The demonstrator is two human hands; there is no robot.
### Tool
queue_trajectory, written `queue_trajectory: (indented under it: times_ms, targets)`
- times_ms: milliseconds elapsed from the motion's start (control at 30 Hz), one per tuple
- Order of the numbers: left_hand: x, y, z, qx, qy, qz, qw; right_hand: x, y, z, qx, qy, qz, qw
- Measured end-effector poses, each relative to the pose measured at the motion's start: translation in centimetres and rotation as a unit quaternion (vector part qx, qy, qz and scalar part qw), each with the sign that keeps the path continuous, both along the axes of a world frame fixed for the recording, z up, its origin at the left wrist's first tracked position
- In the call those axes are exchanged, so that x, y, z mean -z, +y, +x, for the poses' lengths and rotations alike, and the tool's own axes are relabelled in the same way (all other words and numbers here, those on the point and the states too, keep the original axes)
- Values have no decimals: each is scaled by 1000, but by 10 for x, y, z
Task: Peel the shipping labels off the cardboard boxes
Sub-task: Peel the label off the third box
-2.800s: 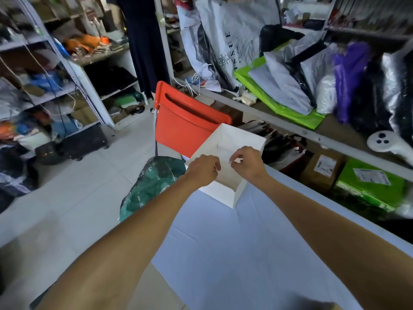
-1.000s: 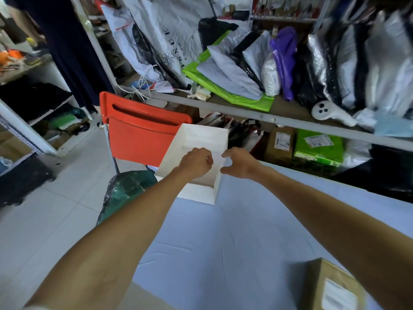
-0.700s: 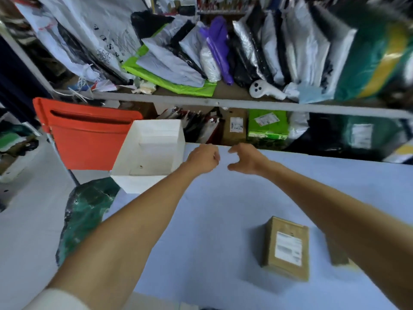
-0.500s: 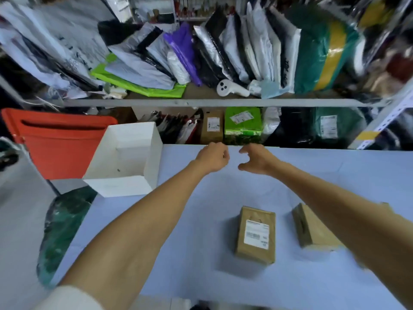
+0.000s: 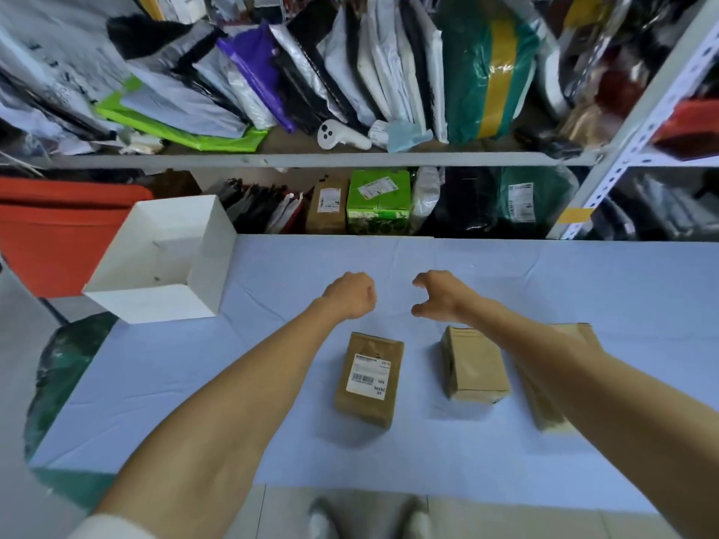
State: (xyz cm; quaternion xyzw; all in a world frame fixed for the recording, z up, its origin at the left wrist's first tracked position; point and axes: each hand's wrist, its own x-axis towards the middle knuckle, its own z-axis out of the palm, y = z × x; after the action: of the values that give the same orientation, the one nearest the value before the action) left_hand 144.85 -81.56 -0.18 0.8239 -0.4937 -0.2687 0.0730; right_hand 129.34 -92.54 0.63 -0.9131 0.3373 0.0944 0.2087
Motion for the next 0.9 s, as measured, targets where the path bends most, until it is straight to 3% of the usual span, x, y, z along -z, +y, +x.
queue_trajectory:
  times_ms: [133, 333, 500, 667, 800, 900]
  targets:
    - [13, 4, 15, -32, 16, -5, 999, 15, 7, 3, -12, 12, 6, 1000]
    - [47, 31, 8, -111, 111, -32, 987, 38, 28, 10, 5, 21, 38, 999]
    - [85, 68, 7, -141, 198, -37, 969, 66, 53, 10, 45, 17, 74, 996]
    - [107, 82, -1, -190, 312, 19, 931, 96, 74, -4, 102, -6, 128, 986]
    - [123, 90, -9, -220, 347, -30, 911, 110, 89, -14, 173, -97, 190, 962]
    - [129, 93, -16, -219, 308, -74, 923, 121, 103, -19, 244, -138, 242, 929]
